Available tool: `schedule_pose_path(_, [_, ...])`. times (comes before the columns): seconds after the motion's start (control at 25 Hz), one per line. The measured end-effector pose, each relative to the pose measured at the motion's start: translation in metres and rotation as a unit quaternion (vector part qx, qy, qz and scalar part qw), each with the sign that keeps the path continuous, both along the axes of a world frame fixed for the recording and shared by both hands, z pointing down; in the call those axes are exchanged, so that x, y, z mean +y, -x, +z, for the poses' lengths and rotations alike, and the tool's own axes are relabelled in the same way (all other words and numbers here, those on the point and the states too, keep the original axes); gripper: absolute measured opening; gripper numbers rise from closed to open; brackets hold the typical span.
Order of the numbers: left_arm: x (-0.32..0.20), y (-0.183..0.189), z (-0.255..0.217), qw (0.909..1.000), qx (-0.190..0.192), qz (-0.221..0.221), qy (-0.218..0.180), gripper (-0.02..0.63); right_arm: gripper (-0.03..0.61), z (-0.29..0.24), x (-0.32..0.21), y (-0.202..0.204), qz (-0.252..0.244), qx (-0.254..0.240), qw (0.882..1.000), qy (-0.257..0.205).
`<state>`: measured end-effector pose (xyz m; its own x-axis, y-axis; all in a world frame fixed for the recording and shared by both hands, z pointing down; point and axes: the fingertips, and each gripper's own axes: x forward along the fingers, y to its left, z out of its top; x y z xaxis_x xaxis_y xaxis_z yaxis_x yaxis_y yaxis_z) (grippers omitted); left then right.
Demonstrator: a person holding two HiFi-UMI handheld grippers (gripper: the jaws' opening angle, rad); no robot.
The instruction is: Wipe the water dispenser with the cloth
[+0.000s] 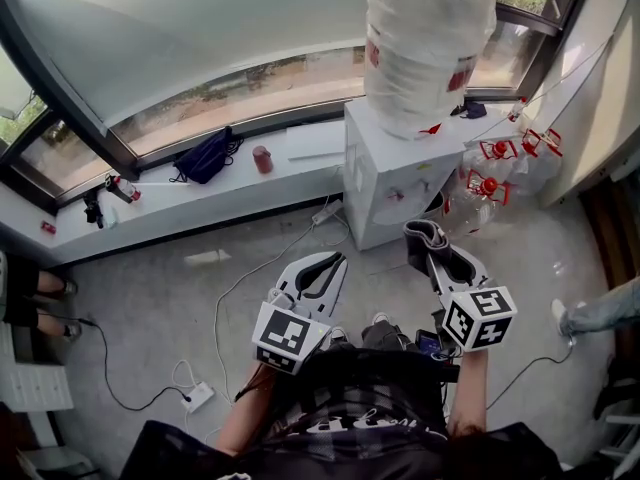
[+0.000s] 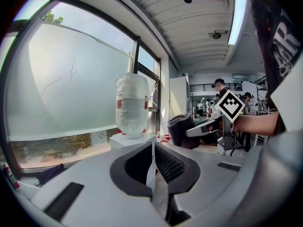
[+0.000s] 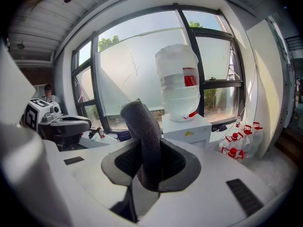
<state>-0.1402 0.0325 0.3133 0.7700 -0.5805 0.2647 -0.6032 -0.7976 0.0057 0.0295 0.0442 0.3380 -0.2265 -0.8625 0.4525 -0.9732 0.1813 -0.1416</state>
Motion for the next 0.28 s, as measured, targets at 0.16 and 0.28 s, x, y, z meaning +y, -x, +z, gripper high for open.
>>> schedule_pose_path(0.16, [0.0014,0.0026,-0.0009,1.0,0.001,-0.003,-0.002,0.028,0.101,0.0004,-0.0007,0.0039,-0.005,0.0,1.0,-0.001])
schedule_pose_path(0.28, [0.0032,0.0053,0.0003,1.0,0.0,-0.003,-0.002,0.028,0.101,0.0025,0.0005,0.0075,-0.006,0.001,1.0,0.001])
